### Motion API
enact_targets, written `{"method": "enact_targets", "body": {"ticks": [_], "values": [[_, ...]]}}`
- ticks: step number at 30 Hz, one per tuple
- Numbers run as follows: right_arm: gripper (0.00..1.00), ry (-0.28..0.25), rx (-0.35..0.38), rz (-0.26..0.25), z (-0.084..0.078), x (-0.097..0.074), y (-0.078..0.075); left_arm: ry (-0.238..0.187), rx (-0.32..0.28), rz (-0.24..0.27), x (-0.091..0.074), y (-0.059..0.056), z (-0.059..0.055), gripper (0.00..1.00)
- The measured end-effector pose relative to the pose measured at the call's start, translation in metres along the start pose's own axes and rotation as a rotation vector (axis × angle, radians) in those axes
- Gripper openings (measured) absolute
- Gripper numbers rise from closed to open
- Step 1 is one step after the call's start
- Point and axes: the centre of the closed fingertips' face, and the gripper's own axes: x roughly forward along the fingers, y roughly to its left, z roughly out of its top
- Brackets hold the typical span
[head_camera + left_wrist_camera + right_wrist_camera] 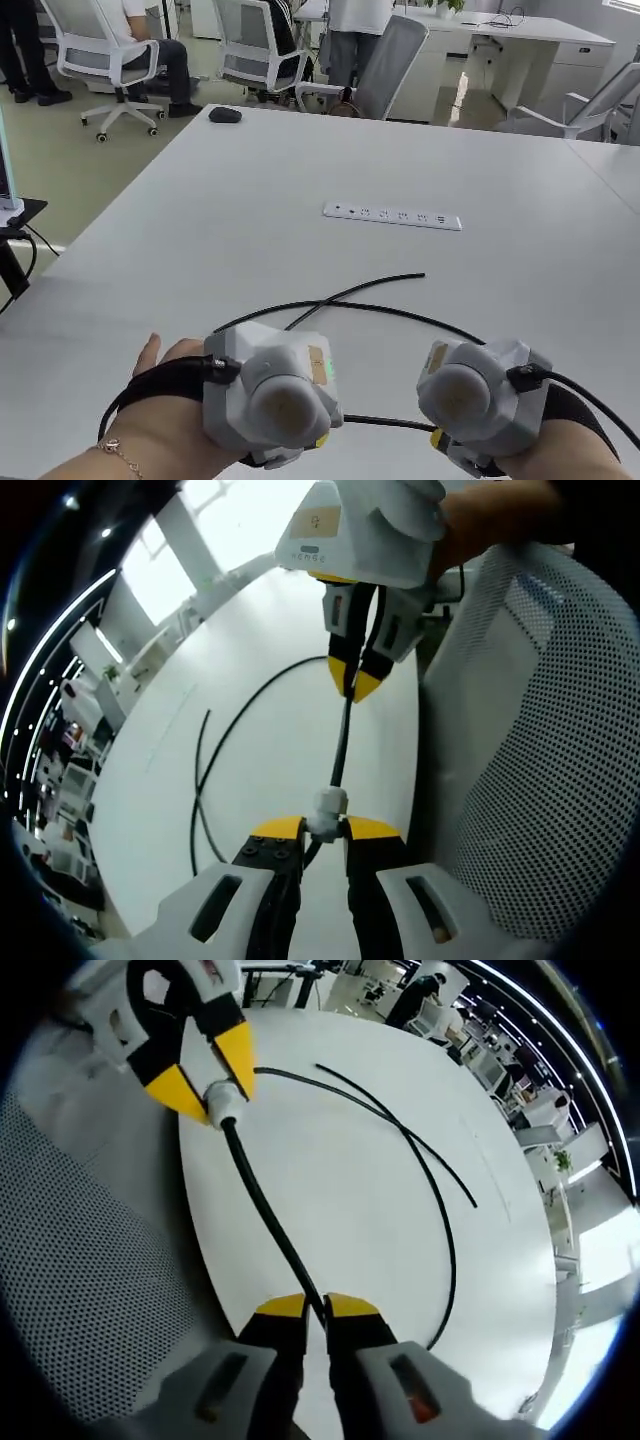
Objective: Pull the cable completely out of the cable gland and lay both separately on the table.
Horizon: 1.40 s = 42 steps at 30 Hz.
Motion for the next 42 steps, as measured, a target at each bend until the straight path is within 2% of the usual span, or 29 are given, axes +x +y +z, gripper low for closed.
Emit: {"method": "enact_targets", "body": {"ticks": [3, 6, 10, 12, 14, 16, 17, 19, 21, 22, 25, 29, 32, 34, 36, 40, 42], "values": [[0.05, 0.039, 0.022, -0.021, -0.009, 0.000, -0.006, -0.002, -0.002, 0.000, 0.000, 0.000, 0.000, 0.16], [0.05, 0.050, 0.038, -0.040, -0.013, -0.002, -0.011, -0.004, -0.003, 0.003, 0.000, 0.001, 0.000, 0.16], [0.07, 0.062, 0.034, -0.028, -0.014, -0.001, -0.007, -0.005, -0.009, 0.006, -0.001, 0.002, 0.000, 0.16], [0.13, 0.076, 0.019, -0.025, -0.016, 0.001, -0.005, 0.004, -0.007, 0.002, 0.000, 0.002, -0.002, 0.16], [0.16, 0.077, 0.026, 0.015, -0.016, 0.002, 0.003, 0.004, -0.013, 0.000, 0.001, 0.002, -0.003, 0.16], [0.19, 0.044, 0.020, 0.049, -0.009, 0.004, 0.009, 0.002, -0.014, 0.001, 0.001, 0.002, -0.003, 0.16], [0.21, 0.008, 0.007, 0.057, -0.002, 0.004, 0.010, -0.002, -0.015, 0.004, 0.001, 0.002, -0.003, 0.16], [0.22, -0.102, -0.014, 0.099, 0.022, 0.001, 0.019, -0.004, -0.018, 0.006, 0.002, 0.004, -0.002, 0.16], [0.22, -0.154, -0.033, 0.112, 0.034, -0.002, 0.024, -0.003, -0.019, 0.007, 0.002, 0.005, -0.002, 0.16], [0.22, -0.219, -0.078, 0.116, 0.048, -0.008, 0.028, -0.002, -0.016, 0.006, 0.002, 0.004, -0.002, 0.16], [0.17, -0.318, -0.112, 0.129, 0.069, -0.017, 0.035, -0.003, -0.006, 0.003, 0.004, 0.003, 0.000, 0.16], [0.14, -0.378, -0.131, 0.170, 0.081, -0.025, 0.047, -0.003, 0.011, -0.006, 0.005, 0.001, 0.000, 0.16], [0.13, -0.391, -0.162, 0.163, 0.085, -0.027, 0.050, -0.005, 0.021, -0.006, 0.005, -0.001, 0.001, 0.16], [0.12, -0.418, -0.158, 0.168, 0.089, -0.030, 0.050, -0.004, 0.027, -0.009, 0.005, -0.002, 0.001, 0.16], [0.11, -0.419, -0.155, 0.176, 0.090, -0.029, 0.052, -0.003, 0.030, -0.010, 0.005, -0.003, 0.002, 0.16], [0.06, -0.399, -0.197, 0.156, 0.086, -0.027, 0.051, -0.008, 0.032, -0.009, 0.004, -0.003, 0.003, 0.16], [0.04, -0.406, -0.186, 0.160, 0.087, -0.027, 0.050, -0.006, 0.025, -0.007, 0.003, -0.003, 0.003, 0.16]]}}
